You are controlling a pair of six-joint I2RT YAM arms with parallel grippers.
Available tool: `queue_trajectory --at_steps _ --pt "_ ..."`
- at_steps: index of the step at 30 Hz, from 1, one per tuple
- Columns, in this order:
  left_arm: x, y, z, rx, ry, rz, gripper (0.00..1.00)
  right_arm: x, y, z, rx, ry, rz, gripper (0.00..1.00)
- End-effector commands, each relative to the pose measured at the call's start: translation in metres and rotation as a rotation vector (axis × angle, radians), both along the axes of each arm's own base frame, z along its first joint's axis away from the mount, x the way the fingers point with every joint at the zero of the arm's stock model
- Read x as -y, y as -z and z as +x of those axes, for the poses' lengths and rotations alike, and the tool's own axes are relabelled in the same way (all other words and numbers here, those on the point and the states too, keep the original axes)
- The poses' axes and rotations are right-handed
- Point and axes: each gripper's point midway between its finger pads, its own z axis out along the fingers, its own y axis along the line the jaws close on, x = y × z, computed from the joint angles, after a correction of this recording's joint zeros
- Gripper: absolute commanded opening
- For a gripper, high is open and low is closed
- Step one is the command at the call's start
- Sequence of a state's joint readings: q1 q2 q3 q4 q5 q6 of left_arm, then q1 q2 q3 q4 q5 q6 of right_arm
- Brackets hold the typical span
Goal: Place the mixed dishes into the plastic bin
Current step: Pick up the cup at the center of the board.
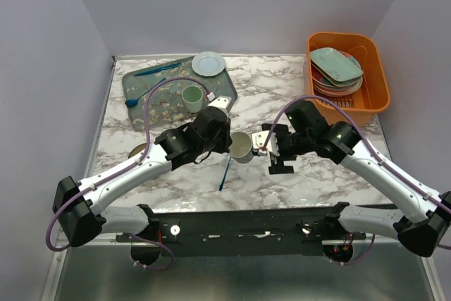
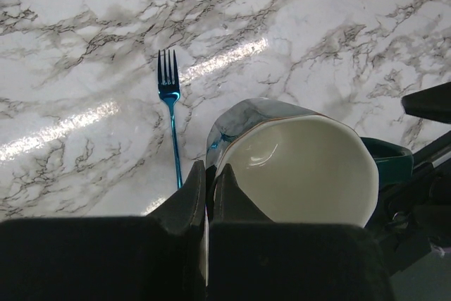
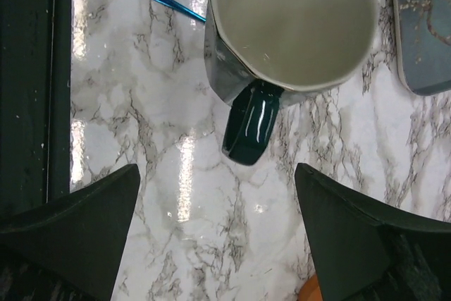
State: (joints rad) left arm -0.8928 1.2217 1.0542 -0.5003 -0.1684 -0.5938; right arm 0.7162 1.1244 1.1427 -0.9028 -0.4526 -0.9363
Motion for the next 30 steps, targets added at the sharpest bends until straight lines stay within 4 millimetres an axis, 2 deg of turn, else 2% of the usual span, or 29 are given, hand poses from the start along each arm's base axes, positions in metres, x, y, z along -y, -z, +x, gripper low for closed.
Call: queue_trajectory --at_steps 1,6,10,15,16,24,27,28,29,30 --pt "0.014 -0.037 0.012 0.083 -0.045 -0.071 0.00 -0.002 0.003 0.025 0.090 0.140 -0.087 0.93" --pt "0.021 -0.041 0.012 0.088 -0.041 -0.079 0.00 -0.011 0.005 0.031 0.080 0.180 -0.091 0.83" --pt "0.024 -0.044 0.012 0.094 -0.039 -0.090 0.00 -0.020 0.008 0.037 0.064 0.210 -0.080 0.70" --pt "0.028 -0.049 0.010 0.102 -0.025 -0.126 0.00 -0.029 0.011 0.032 0.008 0.211 -0.049 0.58" --pt "0.029 -0.049 0.010 0.099 -0.023 -0.131 0.00 -0.030 0.011 0.033 0.007 0.212 -0.045 0.52" --pt "0.038 -0.053 0.006 0.094 0.003 -0.191 0.00 -0.037 0.014 0.021 -0.046 0.175 -0.007 0.43" --pt "0.040 -0.055 0.005 0.092 0.010 -0.205 0.00 -0.041 0.014 0.016 -0.066 0.153 0.011 0.25" --pt "0.041 -0.057 0.004 0.093 0.014 -0.216 0.00 -0.041 0.013 0.015 -0.069 0.148 0.014 0.12" --pt "0.041 -0.058 0.003 0.095 0.015 -0.221 0.00 -0.041 0.013 0.012 -0.071 0.135 0.014 0.04" --pt "0.041 -0.058 0.004 0.100 0.015 -0.227 0.00 -0.040 0.012 0.010 -0.074 0.124 0.019 0.00"
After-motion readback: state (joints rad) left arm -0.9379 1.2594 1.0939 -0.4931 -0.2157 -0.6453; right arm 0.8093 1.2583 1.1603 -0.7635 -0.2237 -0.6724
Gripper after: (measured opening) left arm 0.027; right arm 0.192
